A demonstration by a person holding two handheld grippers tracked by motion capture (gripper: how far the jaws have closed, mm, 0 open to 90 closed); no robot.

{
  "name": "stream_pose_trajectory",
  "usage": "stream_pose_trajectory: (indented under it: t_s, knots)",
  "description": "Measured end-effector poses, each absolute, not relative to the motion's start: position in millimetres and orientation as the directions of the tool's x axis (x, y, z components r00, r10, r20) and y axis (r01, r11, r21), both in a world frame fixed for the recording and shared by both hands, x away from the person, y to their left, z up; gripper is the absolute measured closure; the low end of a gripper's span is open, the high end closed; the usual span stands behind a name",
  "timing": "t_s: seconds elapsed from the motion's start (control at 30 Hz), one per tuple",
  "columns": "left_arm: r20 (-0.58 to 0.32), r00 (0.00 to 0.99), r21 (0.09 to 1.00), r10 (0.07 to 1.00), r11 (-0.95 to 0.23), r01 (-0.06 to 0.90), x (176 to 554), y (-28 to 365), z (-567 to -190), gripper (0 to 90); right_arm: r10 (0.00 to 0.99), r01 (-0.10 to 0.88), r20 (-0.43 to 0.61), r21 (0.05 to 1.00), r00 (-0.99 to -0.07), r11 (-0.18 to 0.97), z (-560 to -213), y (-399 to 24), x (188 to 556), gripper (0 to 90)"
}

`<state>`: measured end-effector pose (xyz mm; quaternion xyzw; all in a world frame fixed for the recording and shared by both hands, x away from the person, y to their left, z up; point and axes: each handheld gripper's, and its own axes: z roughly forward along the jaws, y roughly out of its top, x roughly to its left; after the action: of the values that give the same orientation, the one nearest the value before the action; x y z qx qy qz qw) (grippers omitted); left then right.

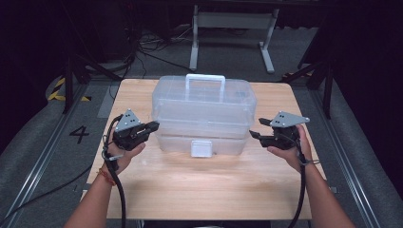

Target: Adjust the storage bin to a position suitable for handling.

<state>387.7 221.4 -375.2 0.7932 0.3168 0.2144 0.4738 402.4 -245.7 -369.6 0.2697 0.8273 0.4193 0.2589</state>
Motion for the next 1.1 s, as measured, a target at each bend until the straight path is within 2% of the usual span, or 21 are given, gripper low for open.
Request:
stream_pose_trajectory:
  t_s: [0.13,0.4,0.6,0.8,1.1]
  knots:
    - [0.044,0.71,0.888,0.703,-0.354,0.295,388.2,221.6,-375.1,84.9,0.698,0.207,-0.198,0.869,-0.688,0.45,-371.4,-247.2,409.8,44.3]
    - [0.053,0.697,0.891,0.715,-0.349,0.291,386.9,220.6,-376.8,80.9,0.713,0.178,-0.213,0.885,-0.668,0.431,-371.8,-246.8,408.7,44.6]
    - [0.061,0.688,0.885,0.723,-0.358,0.298,385.6,222.7,-383.3,81.1,0.727,0.159,-0.204,0.904,-0.656,0.397,-370.9,-248.4,409.1,44.8]
    - [0.059,0.699,0.879,0.713,-0.369,0.302,385.4,221.5,-389.9,81.5,0.732,0.142,-0.177,0.925,-0.658,0.351,-365.5,-251.2,414.4,44.5]
    - [0.062,0.72,0.869,0.691,-0.392,0.301,385.3,219.8,-399.4,79.7,0.755,0.122,-0.192,0.933,-0.627,0.338,-351.0,-248.2,421.6,46.1]
